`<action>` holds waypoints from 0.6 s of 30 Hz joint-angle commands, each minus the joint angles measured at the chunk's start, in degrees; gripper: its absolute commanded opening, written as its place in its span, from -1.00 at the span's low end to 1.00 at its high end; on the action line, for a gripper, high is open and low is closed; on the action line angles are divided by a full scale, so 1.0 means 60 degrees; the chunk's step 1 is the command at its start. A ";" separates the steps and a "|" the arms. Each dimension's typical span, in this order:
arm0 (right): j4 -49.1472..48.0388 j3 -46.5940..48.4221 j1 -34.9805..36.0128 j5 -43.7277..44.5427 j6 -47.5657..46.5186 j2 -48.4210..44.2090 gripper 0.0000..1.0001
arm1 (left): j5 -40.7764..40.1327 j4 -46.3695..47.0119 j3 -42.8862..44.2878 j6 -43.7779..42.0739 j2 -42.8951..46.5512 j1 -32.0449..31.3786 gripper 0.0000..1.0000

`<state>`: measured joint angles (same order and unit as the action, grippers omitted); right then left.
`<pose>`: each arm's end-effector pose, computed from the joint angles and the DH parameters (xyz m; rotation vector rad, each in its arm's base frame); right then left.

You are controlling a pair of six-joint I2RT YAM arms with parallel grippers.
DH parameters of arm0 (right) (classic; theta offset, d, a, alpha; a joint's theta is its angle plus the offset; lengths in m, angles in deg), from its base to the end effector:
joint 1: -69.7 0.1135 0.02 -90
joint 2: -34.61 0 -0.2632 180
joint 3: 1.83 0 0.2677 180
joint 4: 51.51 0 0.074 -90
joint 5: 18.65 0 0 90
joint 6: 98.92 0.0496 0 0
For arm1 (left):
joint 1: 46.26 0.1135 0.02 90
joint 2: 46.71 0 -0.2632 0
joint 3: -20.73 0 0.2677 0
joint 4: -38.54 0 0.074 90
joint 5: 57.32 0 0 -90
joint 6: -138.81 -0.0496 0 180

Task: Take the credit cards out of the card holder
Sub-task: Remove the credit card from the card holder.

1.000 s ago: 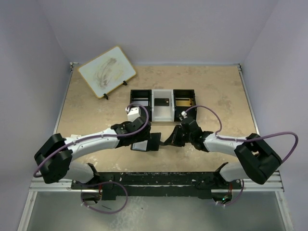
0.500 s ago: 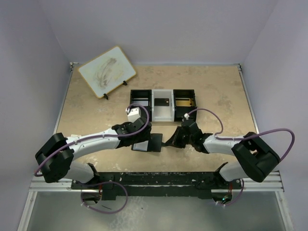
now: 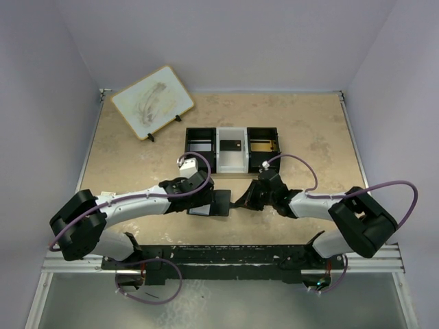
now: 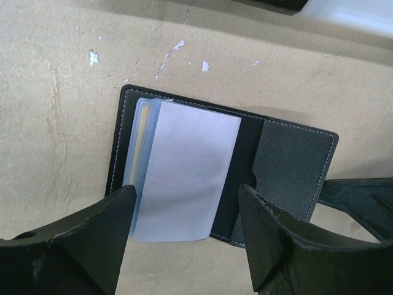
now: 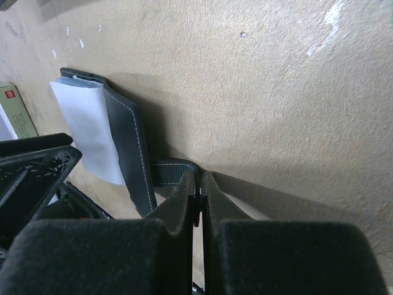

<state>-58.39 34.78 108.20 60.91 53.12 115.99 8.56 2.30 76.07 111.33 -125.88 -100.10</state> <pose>0.2038 0.1736 0.1098 0.3972 2.4491 1.0767 0.1786 -0.2100 0.1605 -0.3318 2.4841 -0.2864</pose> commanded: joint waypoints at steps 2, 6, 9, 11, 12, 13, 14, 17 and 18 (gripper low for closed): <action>0.0383 0.0051 -0.0007 0.0161 -0.0055 0.0059 -1.00 | 0.0444 0.0776 -0.0146 0.0087 0.0249 -0.0073 0.29; 0.0205 0.0058 -0.0013 -0.0102 -0.0117 0.0301 -1.00 | 0.0662 0.0967 -0.0141 -0.0032 0.0242 -0.0076 0.26; 0.0156 0.0125 -0.0014 -0.0233 -0.0156 0.0525 -1.00 | 0.0937 0.1080 -0.0169 -0.0077 0.0038 -0.0076 0.24; 0.0194 0.0171 -0.0015 -0.0211 -0.0199 0.0617 -1.00 | 0.1158 0.1331 -0.0229 -0.0119 -0.0054 -0.0078 0.24; 0.0211 0.0196 -0.0008 -0.0202 -0.0196 0.0660 -1.00 | 0.1280 0.1486 -0.0240 -0.0190 -0.0085 -0.0079 0.24; 0.0246 0.0254 -0.0004 -0.0195 -0.0210 0.0722 -1.00 | 0.1432 0.1639 -0.0228 -0.0270 -0.0108 -0.0069 0.25; 0.0312 0.0304 -0.0014 -0.0194 -0.0226 0.0783 -1.00 | 0.1613 0.1829 -0.0214 -0.0379 -0.0138 -0.0068 0.25; 0.0499 0.0467 -0.0022 -0.0203 -0.0300 0.0935 -1.00 | 0.1790 0.1737 -0.0030 -0.0602 -0.0193 -0.0079 0.25; 0.0527 0.0479 -0.0020 -0.0195 -0.0316 0.0919 -1.00 | 0.1461 0.1284 0.0102 -0.0563 -0.0150 -0.0086 0.25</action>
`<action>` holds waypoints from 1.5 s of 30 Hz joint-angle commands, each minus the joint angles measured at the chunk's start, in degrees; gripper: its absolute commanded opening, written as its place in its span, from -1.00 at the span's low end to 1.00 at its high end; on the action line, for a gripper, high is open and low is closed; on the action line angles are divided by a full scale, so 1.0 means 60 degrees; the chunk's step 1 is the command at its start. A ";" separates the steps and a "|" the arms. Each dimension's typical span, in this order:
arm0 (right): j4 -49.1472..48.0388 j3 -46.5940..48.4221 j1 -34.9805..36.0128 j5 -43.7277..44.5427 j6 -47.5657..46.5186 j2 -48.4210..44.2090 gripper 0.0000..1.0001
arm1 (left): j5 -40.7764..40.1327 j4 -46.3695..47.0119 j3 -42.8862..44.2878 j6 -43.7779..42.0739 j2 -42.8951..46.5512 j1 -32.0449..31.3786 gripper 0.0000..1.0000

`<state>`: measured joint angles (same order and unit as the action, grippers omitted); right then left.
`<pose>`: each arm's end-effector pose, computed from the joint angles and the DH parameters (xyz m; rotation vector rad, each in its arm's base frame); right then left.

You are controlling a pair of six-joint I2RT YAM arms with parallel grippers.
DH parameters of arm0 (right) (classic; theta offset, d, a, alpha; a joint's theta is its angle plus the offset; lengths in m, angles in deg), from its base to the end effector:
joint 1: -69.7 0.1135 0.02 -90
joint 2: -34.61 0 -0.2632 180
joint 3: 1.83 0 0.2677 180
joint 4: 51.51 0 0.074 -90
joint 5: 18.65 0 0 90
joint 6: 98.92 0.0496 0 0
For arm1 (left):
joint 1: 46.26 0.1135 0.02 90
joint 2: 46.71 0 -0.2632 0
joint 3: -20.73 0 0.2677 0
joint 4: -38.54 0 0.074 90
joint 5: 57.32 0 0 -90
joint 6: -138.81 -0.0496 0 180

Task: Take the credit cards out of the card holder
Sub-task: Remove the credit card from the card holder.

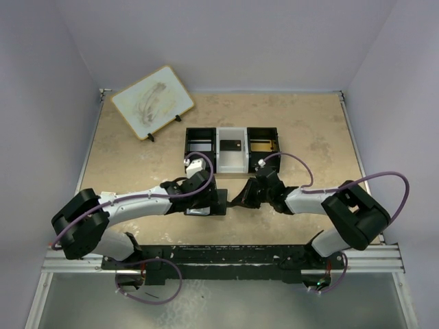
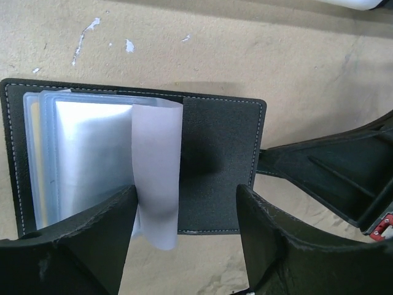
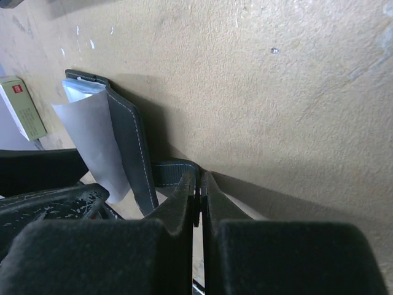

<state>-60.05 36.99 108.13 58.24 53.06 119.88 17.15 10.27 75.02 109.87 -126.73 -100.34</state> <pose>0.2118 0.1824 0.1066 0.3719 2.4706 1.1201 0.1792 -0.2247 0.1580 -0.2665 2.5245 -0.5101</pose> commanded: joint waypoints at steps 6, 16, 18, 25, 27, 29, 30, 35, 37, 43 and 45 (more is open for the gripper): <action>0.0864 0.0010 -0.0005 0.0455 -0.0193 0.0013 -1.00 | -0.2037 -0.2326 0.0409 0.0110 0.0670 -0.0053 0.42; 0.0961 0.0039 -0.0012 0.0427 -0.0192 0.0077 -1.00 | -0.1684 -0.1698 0.0225 0.0069 0.0548 -0.0051 0.51; 0.0961 0.0048 -0.0012 0.0440 -0.0180 0.0063 -1.00 | -0.1410 -0.1391 0.0155 0.0030 0.0375 -0.0049 0.51; 0.0997 0.0012 -0.0009 0.0441 -0.0166 0.0128 -1.00 | -0.0887 -0.0872 0.0116 0.0057 -0.0141 -0.0044 0.35; 0.0990 -0.0018 -0.0004 0.0441 -0.0146 0.0107 -1.00 | -0.0752 -0.0669 0.0091 0.0075 -0.0059 -0.0053 0.27; 0.0954 -0.0045 -0.0013 0.0441 -0.0141 0.0083 -1.00 | -0.0661 -0.0468 0.0055 0.0059 0.0076 -0.0048 0.20; 0.0947 -0.0048 -0.0006 0.0428 -0.0148 0.0084 -1.00 | -0.0608 -0.0395 0.0046 0.0063 0.0154 -0.0053 0.17; 0.0912 -0.0021 -0.0003 0.0397 -0.0162 0.0170 -1.00 | -0.0615 -0.0692 0.0395 -0.0029 0.0202 -0.0053 0.17; 0.0916 -0.0006 -0.0015 0.0397 -0.0177 0.0197 -1.00 | -0.0719 -0.0949 0.0563 -0.0128 0.0189 -0.0051 0.17; 0.0937 0.0052 -0.0011 0.0373 -0.0203 0.0270 -1.00 | -0.0676 -0.1065 0.0712 -0.0274 0.0169 -0.0068 0.11; 0.0974 0.0093 -0.0016 0.0368 -0.0235 0.0314 -1.00 | -0.0576 -0.0977 0.0730 -0.0302 0.0177 -0.0072 0.05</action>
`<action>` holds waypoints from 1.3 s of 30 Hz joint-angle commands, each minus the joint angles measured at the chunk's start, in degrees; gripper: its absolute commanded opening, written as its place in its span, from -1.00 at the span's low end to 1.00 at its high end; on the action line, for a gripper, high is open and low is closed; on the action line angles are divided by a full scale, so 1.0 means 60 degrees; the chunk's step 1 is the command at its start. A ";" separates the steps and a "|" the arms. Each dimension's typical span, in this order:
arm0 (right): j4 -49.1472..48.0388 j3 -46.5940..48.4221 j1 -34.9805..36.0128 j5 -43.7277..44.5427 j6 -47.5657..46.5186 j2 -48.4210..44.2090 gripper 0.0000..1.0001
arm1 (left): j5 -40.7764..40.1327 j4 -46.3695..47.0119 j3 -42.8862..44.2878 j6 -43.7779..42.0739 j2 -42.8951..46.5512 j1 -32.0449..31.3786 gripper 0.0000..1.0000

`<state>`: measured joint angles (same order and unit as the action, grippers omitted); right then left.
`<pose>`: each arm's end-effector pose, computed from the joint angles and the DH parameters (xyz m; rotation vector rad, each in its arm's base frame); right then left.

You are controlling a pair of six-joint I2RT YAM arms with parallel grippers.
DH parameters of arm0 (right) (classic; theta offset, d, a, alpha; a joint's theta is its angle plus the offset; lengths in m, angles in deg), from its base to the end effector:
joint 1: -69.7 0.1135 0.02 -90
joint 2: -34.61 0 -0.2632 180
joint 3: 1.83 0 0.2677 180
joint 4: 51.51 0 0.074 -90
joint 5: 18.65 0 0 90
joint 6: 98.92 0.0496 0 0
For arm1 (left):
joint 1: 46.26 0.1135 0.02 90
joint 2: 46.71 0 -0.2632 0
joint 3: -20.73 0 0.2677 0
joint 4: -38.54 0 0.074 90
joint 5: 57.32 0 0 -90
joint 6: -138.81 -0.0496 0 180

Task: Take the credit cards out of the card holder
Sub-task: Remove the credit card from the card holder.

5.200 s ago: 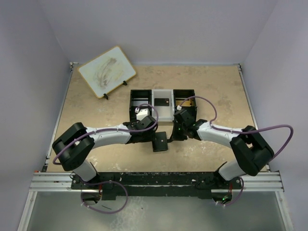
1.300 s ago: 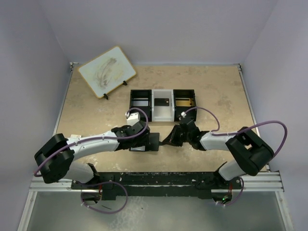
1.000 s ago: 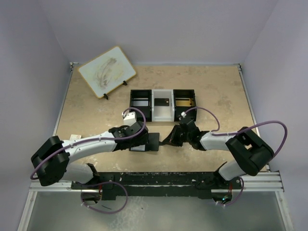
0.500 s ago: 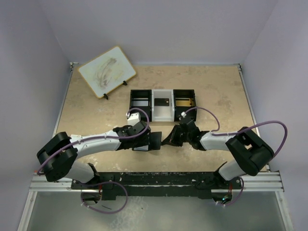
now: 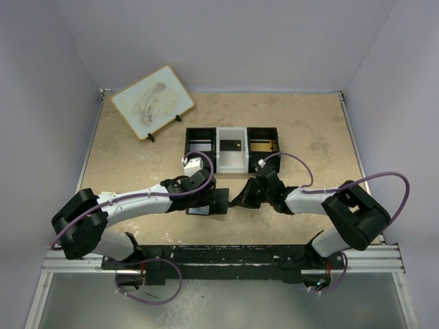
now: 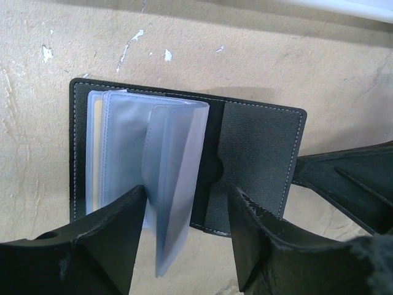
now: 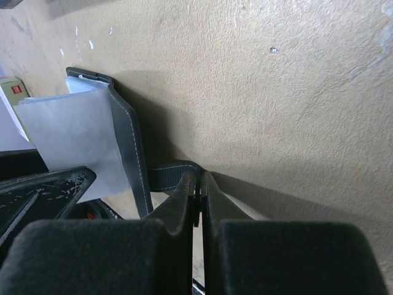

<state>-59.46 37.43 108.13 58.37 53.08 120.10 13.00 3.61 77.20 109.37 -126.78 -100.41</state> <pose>0.2128 0.1831 0.1068 0.3757 2.4759 1.1134 0.1792 -0.2196 0.1626 -0.2659 2.5285 -0.3649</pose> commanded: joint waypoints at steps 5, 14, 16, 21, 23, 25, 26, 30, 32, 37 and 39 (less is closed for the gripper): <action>0.0885 0.0062 -0.0010 0.0331 -0.0269 0.0340 -1.00 | 0.0710 0.0895 0.0259 -0.0331 0.0216 -0.0066 -0.06; 0.0421 -0.0325 -0.0009 0.0388 0.0000 -0.0409 -0.92 | 0.2215 0.3916 -0.0625 0.0159 -0.0405 -0.0101 -0.02; 0.0665 -0.0229 -0.0017 0.0471 -0.0017 -0.0535 -0.88 | 0.2062 0.3880 -0.0641 0.0179 -0.0597 -0.0100 0.00; 0.1472 0.0196 -0.0019 0.0851 -0.0276 -0.0982 -0.80 | 0.1581 0.3313 -0.0714 0.0132 -0.0717 -0.0095 0.01; 0.1820 0.0471 -0.0019 0.0964 -0.0442 -0.1184 -0.74 | 0.1593 0.3378 -0.0827 0.0173 -0.0658 -0.0101 0.01; 0.2231 0.0776 -0.0011 0.1094 -0.0581 -0.1409 -0.77 | 0.1575 0.3410 -0.0944 0.0239 -0.0524 -0.0101 -0.02; 0.2441 0.0956 -0.0018 0.1214 -0.0598 -0.1504 -0.77 | 0.1542 0.3419 -0.1002 0.0281 -0.0448 -0.0097 -0.07; 0.2312 0.1252 -0.0007 0.1248 -0.0579 -0.1915 -0.87 | 0.1490 0.3354 -0.1127 0.0310 -0.0319 -0.0097 -0.25; 0.1853 0.1301 -0.0015 0.0949 -0.0600 -0.1952 -0.89 | 0.1525 0.3319 -0.1131 0.0290 -0.0335 -0.0099 -0.28; 0.1609 0.1649 -0.0019 0.0649 -0.0859 -0.1513 -0.80 | 0.1588 0.3250 -0.1061 0.0222 -0.0439 -0.0100 -0.39; 0.1759 0.1708 -0.0019 0.0786 -0.0877 -0.1434 -0.66 | 0.1667 0.3236 -0.1036 0.0180 -0.0538 -0.0100 -0.41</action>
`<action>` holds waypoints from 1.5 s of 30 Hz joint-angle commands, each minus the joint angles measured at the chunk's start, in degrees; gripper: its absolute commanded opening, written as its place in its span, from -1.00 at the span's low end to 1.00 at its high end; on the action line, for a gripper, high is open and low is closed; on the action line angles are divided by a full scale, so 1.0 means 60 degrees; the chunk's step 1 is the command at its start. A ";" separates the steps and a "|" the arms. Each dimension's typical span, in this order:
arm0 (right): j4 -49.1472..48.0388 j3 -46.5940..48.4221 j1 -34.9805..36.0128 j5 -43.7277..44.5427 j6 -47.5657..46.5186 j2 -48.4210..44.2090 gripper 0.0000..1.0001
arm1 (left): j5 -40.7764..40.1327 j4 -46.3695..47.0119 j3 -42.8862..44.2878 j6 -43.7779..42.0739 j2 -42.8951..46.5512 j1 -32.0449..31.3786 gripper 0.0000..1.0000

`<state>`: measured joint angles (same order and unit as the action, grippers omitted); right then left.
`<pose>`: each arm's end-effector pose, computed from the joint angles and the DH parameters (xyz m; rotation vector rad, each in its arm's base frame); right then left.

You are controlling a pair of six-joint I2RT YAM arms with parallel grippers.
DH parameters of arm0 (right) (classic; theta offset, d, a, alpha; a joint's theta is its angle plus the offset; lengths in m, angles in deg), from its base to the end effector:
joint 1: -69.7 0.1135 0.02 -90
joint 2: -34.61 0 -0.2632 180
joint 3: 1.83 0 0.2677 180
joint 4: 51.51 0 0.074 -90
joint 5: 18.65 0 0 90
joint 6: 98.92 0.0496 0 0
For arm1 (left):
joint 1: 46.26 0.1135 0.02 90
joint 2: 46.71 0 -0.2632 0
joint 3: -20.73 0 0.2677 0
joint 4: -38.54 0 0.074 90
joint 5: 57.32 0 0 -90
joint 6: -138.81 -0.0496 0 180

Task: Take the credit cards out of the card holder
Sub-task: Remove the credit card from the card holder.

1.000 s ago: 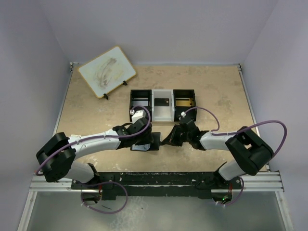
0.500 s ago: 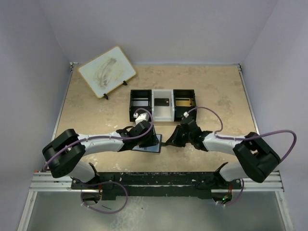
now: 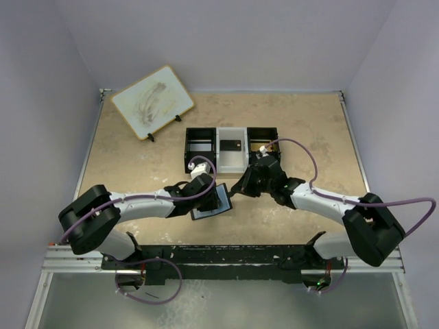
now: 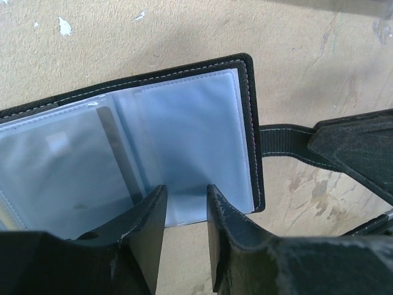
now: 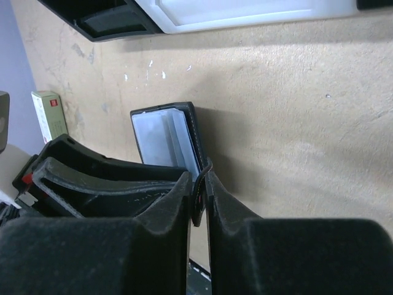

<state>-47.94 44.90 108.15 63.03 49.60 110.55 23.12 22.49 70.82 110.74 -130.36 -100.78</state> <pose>0.2252 0.1879 0.1715 0.3192 2.3412 1.0781 0.1771 -0.2343 0.1335 -0.2430 2.5391 -0.6850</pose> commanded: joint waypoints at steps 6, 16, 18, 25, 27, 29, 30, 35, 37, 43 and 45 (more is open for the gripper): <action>0.1389 0.0214 -0.0036 0.1684 0.0439 -0.0818 -0.31 | 0.0006 -0.0071 0.0132 -0.0217 -0.0130 -0.0054 -0.45; 0.0124 -0.0081 -0.0063 0.0837 -0.0820 -0.1849 -0.75 | -0.0303 -0.0749 0.0421 -0.0713 -0.0273 -0.0052 -0.46; -0.1082 -0.0271 -0.0061 -0.0292 -0.0853 -0.1397 -0.81 | -0.0358 -0.0693 0.0370 -0.0646 -0.0182 -0.0046 -0.46; -0.1881 0.0855 0.0135 -0.1825 -0.1315 0.1171 -0.96 | -0.0535 -0.0736 0.0321 -0.0612 0.0206 -0.0041 -0.46; -0.2212 0.0837 0.0307 -0.1947 -0.1150 0.1559 -0.96 | -0.1037 -0.1218 0.0310 -0.0559 0.0579 -0.0039 -0.44; -0.2014 0.0827 0.0346 -0.1742 -0.1092 0.1906 -0.96 | -0.1442 -0.1535 0.0153 -0.0568 0.1138 -0.0032 -0.41; -0.1878 0.0826 0.0355 -0.1620 -0.1134 0.2102 -0.96 | -0.1629 -0.1676 0.0057 -0.0607 0.1455 -0.0027 -0.38; -0.1836 0.0753 0.0438 -0.1666 -0.1064 0.3171 -0.99 | -0.2149 -0.2296 -0.0260 -0.0567 0.2475 -0.0002 -0.24; -0.1791 0.0572 0.0584 -0.1487 -0.0952 0.3225 -0.99 | -0.2354 -0.2593 -0.0329 -0.0393 0.2560 0.0005 -0.18; -0.2153 -0.0283 0.0621 -0.1386 -0.0180 0.2880 -0.95 | -0.2266 -0.2391 -0.0639 -0.0147 0.2587 0.0027 -0.09; -0.2377 -0.0614 0.0622 -0.1362 0.0130 0.2730 -0.94 | -0.2163 -0.2394 -0.0556 -0.0229 0.2454 0.0069 -0.04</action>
<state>-62.15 45.19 111.45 53.83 47.16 128.54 10.68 7.26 67.30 109.10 -115.39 -100.73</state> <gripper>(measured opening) 0.025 0.465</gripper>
